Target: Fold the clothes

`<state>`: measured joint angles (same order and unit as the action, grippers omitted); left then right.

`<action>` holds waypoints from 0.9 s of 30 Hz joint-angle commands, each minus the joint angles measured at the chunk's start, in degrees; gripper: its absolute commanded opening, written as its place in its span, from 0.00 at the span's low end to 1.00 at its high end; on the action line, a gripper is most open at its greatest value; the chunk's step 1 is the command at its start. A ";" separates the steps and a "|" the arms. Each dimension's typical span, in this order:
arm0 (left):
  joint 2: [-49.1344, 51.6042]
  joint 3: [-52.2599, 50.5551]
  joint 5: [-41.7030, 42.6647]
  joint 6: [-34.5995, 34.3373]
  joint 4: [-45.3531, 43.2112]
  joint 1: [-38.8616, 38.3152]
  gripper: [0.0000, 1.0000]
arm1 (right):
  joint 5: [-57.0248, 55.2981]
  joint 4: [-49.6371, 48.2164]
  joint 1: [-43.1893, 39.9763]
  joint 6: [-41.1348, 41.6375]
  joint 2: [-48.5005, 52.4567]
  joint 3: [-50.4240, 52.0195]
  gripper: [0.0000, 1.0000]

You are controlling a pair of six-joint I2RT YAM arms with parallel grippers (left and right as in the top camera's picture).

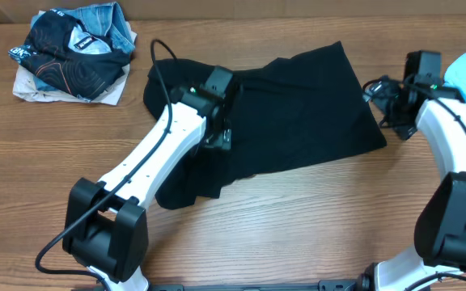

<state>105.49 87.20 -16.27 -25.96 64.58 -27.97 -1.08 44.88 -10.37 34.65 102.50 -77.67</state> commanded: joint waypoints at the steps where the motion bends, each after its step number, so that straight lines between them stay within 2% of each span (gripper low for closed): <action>1: -2.93 8.98 -0.92 -1.81 5.84 0.31 1.00 | 0.44 6.29 -0.63 -7.23 -2.93 -8.44 1.00; 4: -2.93 10.75 3.67 -4.02 11.52 0.31 1.00 | 1.01 12.13 -0.48 -12.07 -2.95 -10.32 1.00; 5: -2.82 10.47 4.85 -4.76 13.29 0.31 1.00 | 0.96 12.87 -0.48 -12.50 -2.86 -10.08 0.95; 9: -2.51 6.64 5.38 -9.27 16.59 0.31 0.98 | 1.20 12.92 -0.48 -12.37 -2.12 -7.34 0.45; 12: -2.49 1.57 5.38 -10.49 14.47 0.37 0.94 | 1.20 10.82 -0.46 -12.39 -0.76 -4.83 0.36; 15: -2.47 -3.19 5.64 -10.56 11.32 1.14 0.87 | 1.38 8.17 -0.46 -12.39 0.66 -2.25 0.17; 18: -2.47 -6.99 8.26 -10.47 8.07 3.23 0.73 | 2.14 6.49 -0.48 -12.39 1.51 -0.59 0.11; 22: -2.40 -11.47 12.81 -6.08 2.36 7.28 0.52 | 2.73 5.18 -0.46 -12.39 1.57 0.48 0.10; 24: -2.40 -12.96 13.00 -5.99 0.42 9.11 0.39 | 2.75 4.87 -0.46 -12.37 1.57 0.48 0.10; 25: -2.38 -13.46 13.18 -5.99 -0.33 9.99 0.35 | 2.75 4.70 -0.46 -12.39 1.57 0.48 0.10; 27: -2.38 -14.25 13.40 -5.11 -2.12 11.82 0.33 | 2.89 4.37 -0.46 -12.39 1.64 0.48 0.10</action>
<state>103.20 74.26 -4.93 -32.69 63.92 -18.39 1.30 49.84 -10.83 22.46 104.22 -77.23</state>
